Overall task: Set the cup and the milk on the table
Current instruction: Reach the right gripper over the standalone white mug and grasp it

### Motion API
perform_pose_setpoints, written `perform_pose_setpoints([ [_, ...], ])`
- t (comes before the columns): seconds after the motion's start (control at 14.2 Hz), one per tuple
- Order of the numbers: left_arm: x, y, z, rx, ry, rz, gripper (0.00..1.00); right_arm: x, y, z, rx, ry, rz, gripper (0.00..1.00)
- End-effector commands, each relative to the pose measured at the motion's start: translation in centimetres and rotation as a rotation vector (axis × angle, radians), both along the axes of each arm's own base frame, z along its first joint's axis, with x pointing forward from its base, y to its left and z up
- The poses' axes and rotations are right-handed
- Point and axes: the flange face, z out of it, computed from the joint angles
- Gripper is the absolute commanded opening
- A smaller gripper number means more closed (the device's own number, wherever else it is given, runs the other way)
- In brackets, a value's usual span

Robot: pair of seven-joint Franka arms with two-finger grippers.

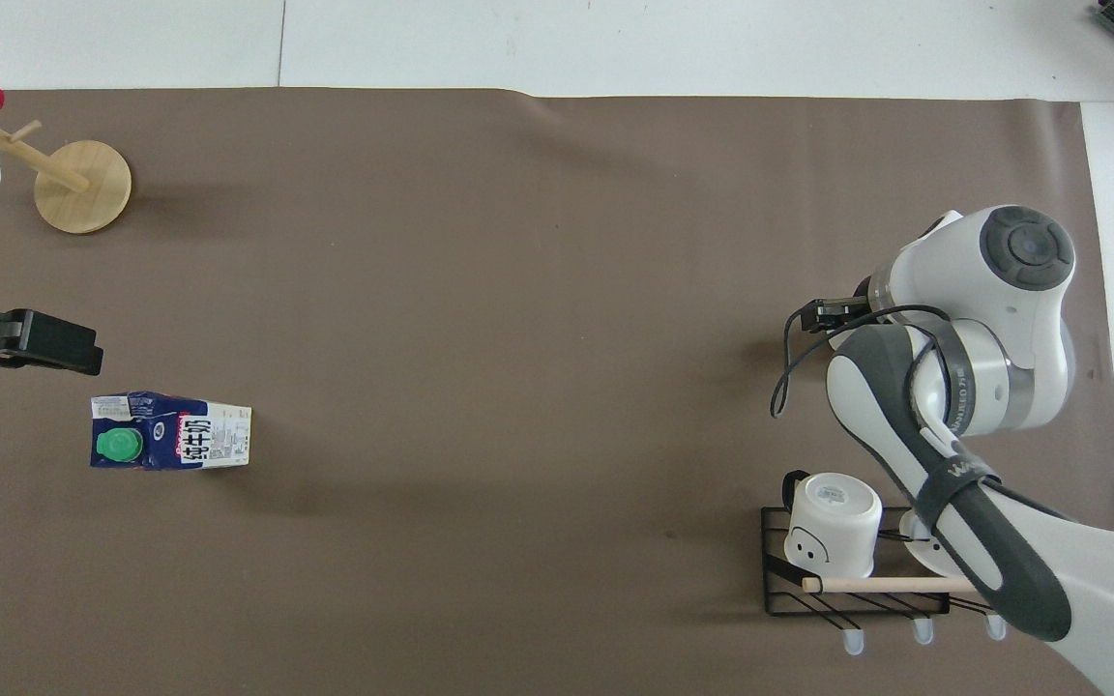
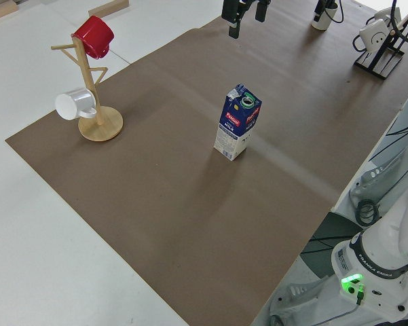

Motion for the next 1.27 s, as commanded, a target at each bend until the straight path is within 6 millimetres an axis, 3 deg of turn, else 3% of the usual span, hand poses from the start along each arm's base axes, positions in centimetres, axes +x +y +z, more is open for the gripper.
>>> perform_pose_setpoints([
  [0.0,-0.6,0.1,0.1,-0.001,-0.019,0.017,1.0,0.1,-0.2,1.0,0.008,-0.019,0.028,0.57],
  [0.14,-0.6,0.3,0.1,-0.001,-0.019,0.02,1.0,0.1,-0.1,1.2,0.008,-0.022,0.031,0.43],
  [0.28,-0.6,0.3,0.1,-0.001,-0.018,0.02,1.0,0.1,-0.3,1.3,0.008,-0.024,0.028,0.09],
  [0.35,-0.6,0.3,0.1,-0.001,-0.018,0.02,1.0,0.1,-0.3,1.3,0.008,-0.024,0.026,0.0],
  [0.77,-0.6,0.4,0.1,0.001,-0.016,0.02,1.0,0.2,-0.5,1.5,0.009,-0.027,0.025,0.0],
  [1.2,-0.7,0.4,0.1,0.009,-0.014,0.018,1.0,0.6,0.1,7.6,0.022,-0.066,-0.095,0.0],
])
